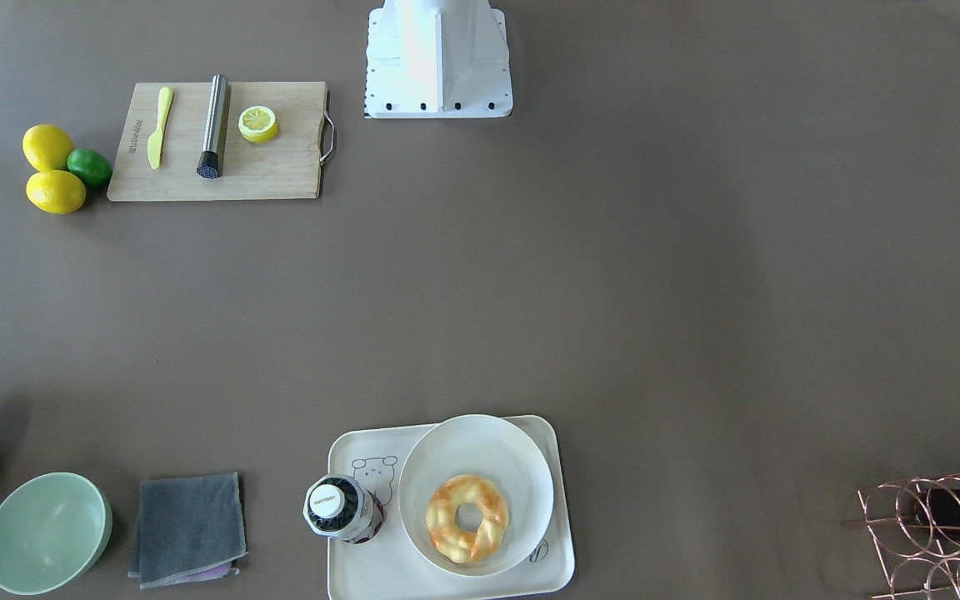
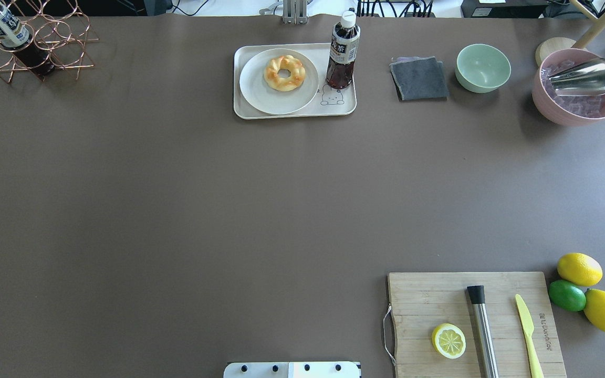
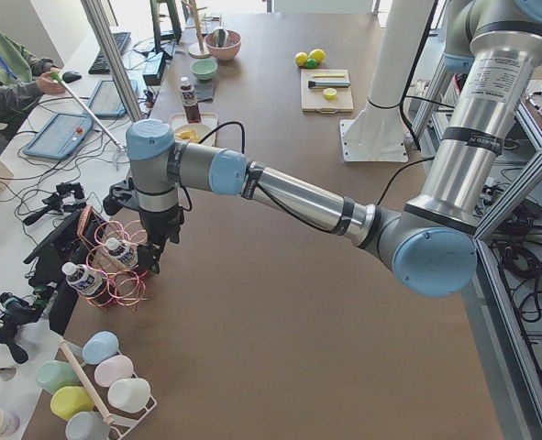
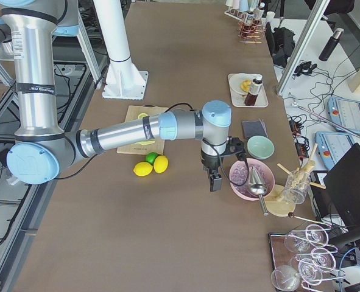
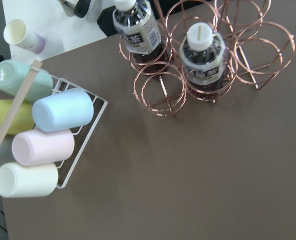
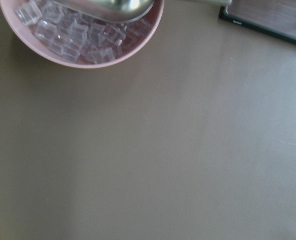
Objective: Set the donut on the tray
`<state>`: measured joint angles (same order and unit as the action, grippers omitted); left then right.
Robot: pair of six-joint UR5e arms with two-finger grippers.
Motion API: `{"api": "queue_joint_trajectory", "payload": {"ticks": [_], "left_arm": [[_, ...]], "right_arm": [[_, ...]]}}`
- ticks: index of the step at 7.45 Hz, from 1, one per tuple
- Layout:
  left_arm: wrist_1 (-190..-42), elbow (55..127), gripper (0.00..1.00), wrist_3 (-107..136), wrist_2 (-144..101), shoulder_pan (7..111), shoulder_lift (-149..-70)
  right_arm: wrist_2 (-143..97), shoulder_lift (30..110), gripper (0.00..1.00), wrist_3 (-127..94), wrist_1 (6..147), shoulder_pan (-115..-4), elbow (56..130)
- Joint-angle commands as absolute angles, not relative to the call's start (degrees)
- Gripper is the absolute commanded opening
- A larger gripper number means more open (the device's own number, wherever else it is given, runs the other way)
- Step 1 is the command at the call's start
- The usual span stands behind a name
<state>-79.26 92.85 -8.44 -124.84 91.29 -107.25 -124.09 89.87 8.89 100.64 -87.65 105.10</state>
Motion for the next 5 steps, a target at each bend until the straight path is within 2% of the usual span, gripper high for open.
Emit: {"api": "queue_joint_trajectory", "payload": {"ticks": [1, 2, 5], "left_arm": [[-84.4, 91.1, 0.98, -9.4, -124.7, 92.0, -97.7], [-86.0, 91.1, 0.98, -9.1, -127.3, 93.8, -95.8], [-91.9, 92.0, 0.98, -9.3, -131.7, 95.5, -93.7]], "right_arm": [[-124.2, 96.0, 1.00, 13.0, 100.8, -93.0, 102.4], [-124.7, 96.1, 1.00, 12.7, 100.5, -94.5, 99.6], [-125.5, 94.7, 1.00, 12.4, 100.5, -96.0, 97.1]]}}
